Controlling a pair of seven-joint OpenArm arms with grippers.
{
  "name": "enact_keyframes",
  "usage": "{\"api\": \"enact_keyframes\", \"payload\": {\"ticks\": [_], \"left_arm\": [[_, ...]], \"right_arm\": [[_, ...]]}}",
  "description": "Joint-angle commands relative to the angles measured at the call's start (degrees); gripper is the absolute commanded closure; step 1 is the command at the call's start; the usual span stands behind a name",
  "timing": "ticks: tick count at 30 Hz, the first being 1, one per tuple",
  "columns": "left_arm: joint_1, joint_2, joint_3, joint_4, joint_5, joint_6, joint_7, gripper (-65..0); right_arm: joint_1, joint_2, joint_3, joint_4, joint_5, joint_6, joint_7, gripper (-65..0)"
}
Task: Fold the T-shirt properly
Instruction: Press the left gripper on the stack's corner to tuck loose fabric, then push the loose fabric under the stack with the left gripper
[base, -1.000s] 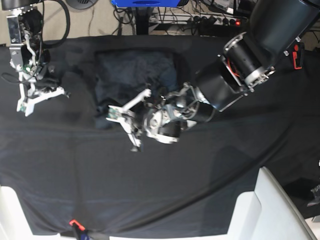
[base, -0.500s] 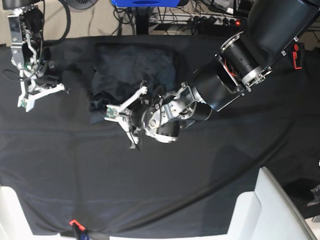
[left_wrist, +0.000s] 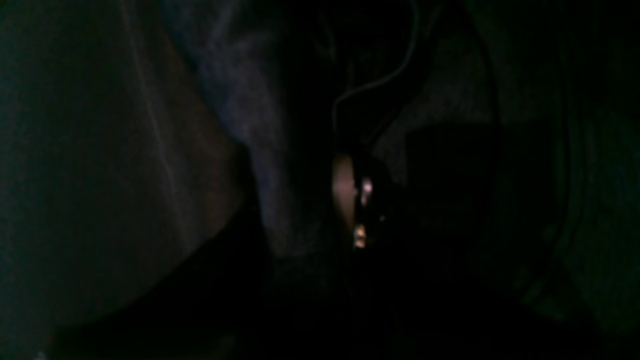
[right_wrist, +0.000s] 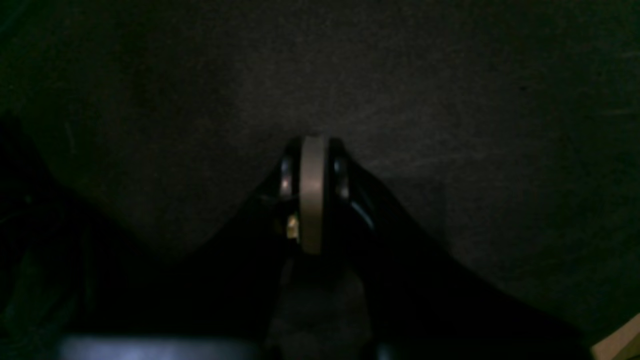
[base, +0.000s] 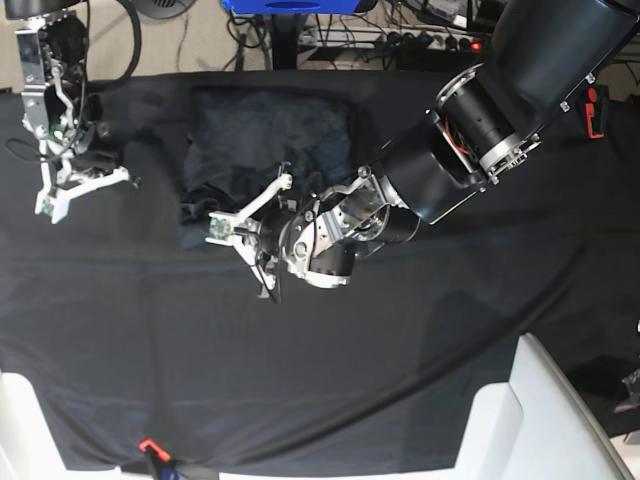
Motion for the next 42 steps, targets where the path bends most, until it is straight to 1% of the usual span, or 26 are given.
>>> {"api": "enact_keyframes", "payload": {"ticks": [1,2,6,9,28,29,32,35,37,39,40,42], "left_arm": [[-0.8,-1.4,-0.1,-0.3,3.3,-0.3,4.3,0.0],[-0.7,-1.5,-0.1,-0.3,3.2,-0.3,4.6,0.0],[-0.6,-1.7,-0.1,0.4,2.9,-0.3,9.2,0.0],[-0.2,-3.6,-0.2,3.5,2.9,-0.3,9.2,0.0],[-0.8,-3.7,-0.2,4.4,2.9,-0.3,9.4,0.0],[-0.8,-3.7,-0.2,4.4,2.9,-0.3,9.4,-1.3],[-0.9,-3.7,-0.2,4.4,2.9,-0.3,9.4,-18.6],[-1.0,-3.7,-0.3,4.7,2.9,-0.3,9.4,-32.9],[-1.7,-3.7,-0.3,4.8,2.9,-0.3,9.4,-39.7],[-2.1,-3.7,-0.3,4.8,2.8,-0.3,9.4,-43.1],[-2.2,-3.7,-0.5,4.8,2.8,-0.3,9.4,-43.8],[-2.2,-3.6,-3.3,4.9,2.9,-0.3,9.4,-44.1]], "right_arm": [[0.5,0.6,0.3,0.9,-0.2,0.1,1.0,-2.9],[0.5,0.6,0.4,0.9,-0.2,0.1,1.0,-2.9],[0.5,0.6,0.4,0.9,-0.2,0.1,1.1,-2.9],[0.7,0.6,0.2,0.9,-0.2,0.1,1.1,-2.9],[1.2,0.6,0.2,0.9,-0.2,0.1,1.1,-2.9],[1.2,0.6,0.2,0.9,-0.2,0.1,1.1,-2.9],[1.1,0.6,0.2,0.9,-0.2,0.1,1.1,-2.9],[0.9,0.6,0.1,0.9,-0.2,0.1,1.1,-2.9],[0.8,0.6,0.1,0.9,-0.2,0.1,1.1,-2.9],[0.7,0.6,0.1,0.9,-0.2,0.1,1.1,-2.9],[0.7,0.6,0.1,0.9,-0.2,0.1,1.1,-2.9],[0.7,0.6,0.1,0.9,-0.2,0.1,1.0,-2.9]]}}
